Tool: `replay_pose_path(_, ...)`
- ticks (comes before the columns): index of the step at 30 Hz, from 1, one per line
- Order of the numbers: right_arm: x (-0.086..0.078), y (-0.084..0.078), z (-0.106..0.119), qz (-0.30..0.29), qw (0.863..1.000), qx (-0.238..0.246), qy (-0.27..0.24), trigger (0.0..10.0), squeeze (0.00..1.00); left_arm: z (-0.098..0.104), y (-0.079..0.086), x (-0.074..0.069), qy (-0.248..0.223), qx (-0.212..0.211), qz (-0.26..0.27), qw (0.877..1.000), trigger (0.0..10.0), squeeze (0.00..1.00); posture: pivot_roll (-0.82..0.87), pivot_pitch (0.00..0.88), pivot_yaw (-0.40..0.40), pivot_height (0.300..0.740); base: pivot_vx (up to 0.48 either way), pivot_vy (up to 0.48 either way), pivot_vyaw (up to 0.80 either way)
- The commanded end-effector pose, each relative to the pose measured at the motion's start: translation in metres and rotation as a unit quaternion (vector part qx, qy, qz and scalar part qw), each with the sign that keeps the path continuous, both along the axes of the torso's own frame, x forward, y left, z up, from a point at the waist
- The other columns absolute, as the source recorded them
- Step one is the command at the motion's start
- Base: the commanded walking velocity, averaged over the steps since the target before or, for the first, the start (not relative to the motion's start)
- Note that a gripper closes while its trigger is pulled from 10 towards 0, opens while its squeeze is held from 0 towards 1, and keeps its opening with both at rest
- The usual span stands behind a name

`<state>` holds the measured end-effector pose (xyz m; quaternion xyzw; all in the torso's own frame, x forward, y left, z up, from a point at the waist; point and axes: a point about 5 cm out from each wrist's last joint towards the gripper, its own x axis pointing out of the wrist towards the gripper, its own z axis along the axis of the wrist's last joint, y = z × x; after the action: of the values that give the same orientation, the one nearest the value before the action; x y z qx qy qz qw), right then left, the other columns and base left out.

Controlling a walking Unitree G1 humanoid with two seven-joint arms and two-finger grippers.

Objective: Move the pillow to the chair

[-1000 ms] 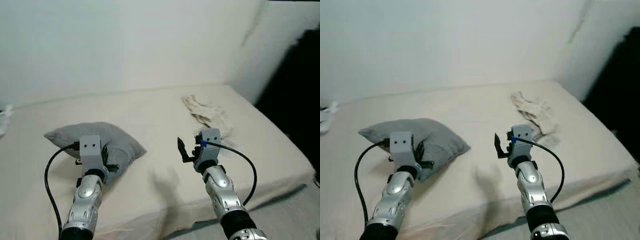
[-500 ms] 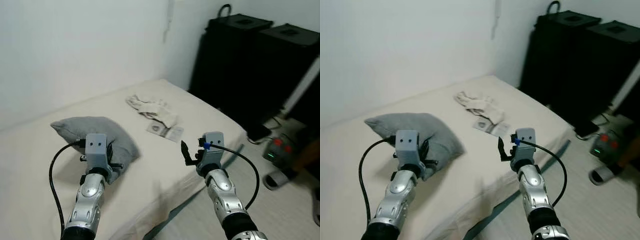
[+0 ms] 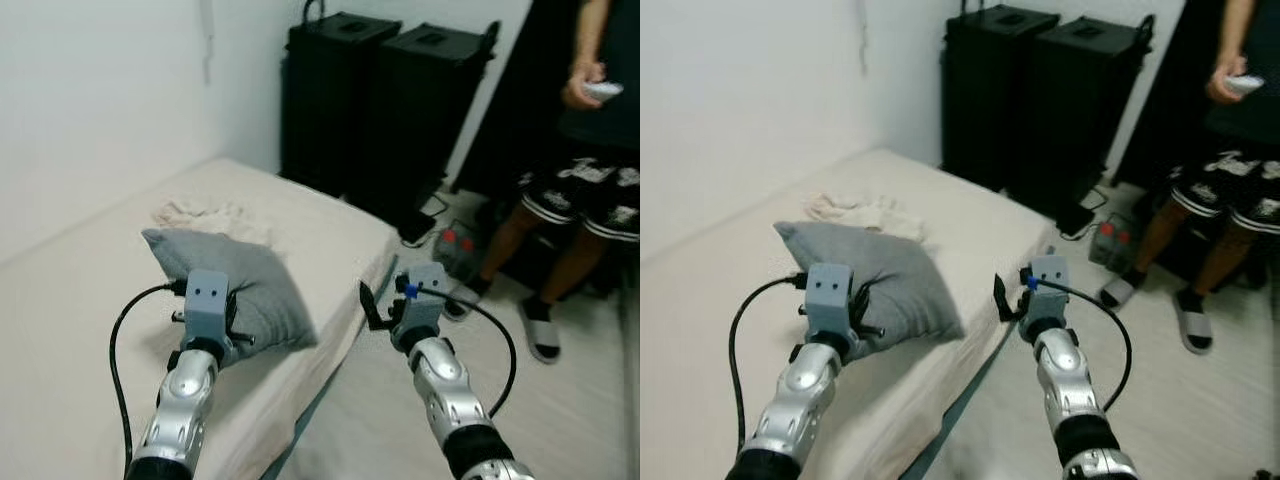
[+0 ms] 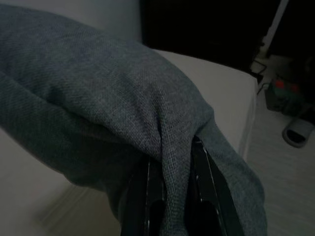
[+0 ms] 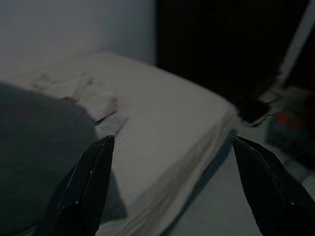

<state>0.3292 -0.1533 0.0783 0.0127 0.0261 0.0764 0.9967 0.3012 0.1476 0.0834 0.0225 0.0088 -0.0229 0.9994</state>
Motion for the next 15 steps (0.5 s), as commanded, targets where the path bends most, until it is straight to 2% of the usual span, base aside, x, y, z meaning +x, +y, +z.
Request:
replay_pose_path(1,-0.0027,0.0043,-0.0050,0.007,1.000,0.005,0.012,10.0,0.00,0.0123,0.0039,0.0009,-0.043,0.007,0.008,0.999,10.0,0.00,0.02,0.037,-0.033,0.740,0.000,0.000,-0.80)
replay_pose_path(15,0.0012,0.0062,-0.0005,0.012,1.000,0.011,0.008,10.0,0.00,0.0079,0.0036,-0.0010,-0.038,0.005,0.006,0.999,10.0,0.00,0.02,0.035,-0.036,0.740,0.000,0.000,-0.80)
